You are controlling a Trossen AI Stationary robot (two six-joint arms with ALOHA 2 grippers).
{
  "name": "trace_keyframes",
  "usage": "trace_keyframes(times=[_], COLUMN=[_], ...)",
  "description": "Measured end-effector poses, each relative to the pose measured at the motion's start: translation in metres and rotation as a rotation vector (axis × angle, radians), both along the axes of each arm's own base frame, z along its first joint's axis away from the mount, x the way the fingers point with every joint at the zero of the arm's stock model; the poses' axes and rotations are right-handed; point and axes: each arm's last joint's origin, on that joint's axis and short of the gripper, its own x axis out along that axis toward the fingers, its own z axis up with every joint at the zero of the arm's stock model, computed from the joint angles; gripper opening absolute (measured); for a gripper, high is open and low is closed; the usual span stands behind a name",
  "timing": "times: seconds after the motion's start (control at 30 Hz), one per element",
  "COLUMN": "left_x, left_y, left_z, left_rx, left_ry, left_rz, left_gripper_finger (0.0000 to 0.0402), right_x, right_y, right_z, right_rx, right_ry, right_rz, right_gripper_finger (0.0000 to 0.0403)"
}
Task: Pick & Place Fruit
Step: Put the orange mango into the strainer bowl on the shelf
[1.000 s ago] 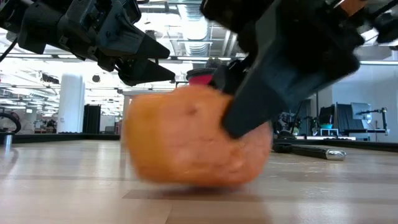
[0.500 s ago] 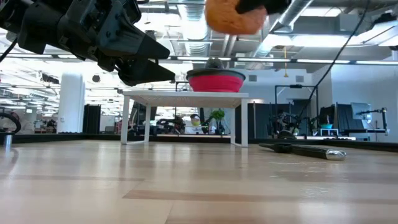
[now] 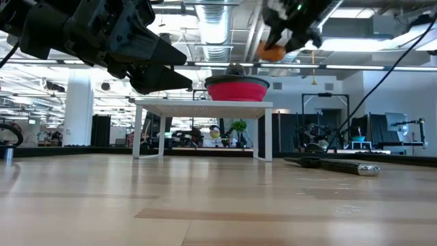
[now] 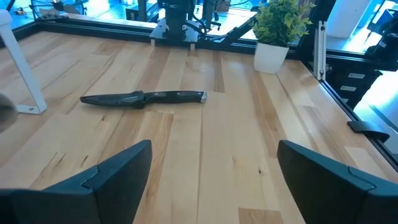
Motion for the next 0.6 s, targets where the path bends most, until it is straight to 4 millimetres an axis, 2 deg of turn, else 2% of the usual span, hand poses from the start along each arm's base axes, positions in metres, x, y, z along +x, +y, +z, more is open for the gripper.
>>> trace_keyframes(times=[0.1,0.23,0.4,0.6], left_x=[0.000,0.000,0.000,0.000], left_y=[0.000,0.000,0.000,0.000], left_z=[0.000,0.000,0.000,0.000], left_rx=[0.002,0.003,-0.001,-0.001], left_ry=[0.000,-0.001,-0.001,-0.002], left_rz=[0.000,0.003,0.004,0.004], left_gripper_finger=[0.0341,0.0341,0.0341,0.0341], right_x=[0.003,0.006,0.009,0.018], right_y=[-0.031,-0.055,-0.070,-0.076], right_z=[-0.006,-0.013,-0.027,-0.036], right_rx=[0.055,0.103,0.168,0.175], right_ry=[-0.064,-0.150,-0.177,-0.181], right_rz=[0.028,0.003,-0.062,-0.065], right_gripper_finger=[0.0217,0.0217,0.0222,0.0228])
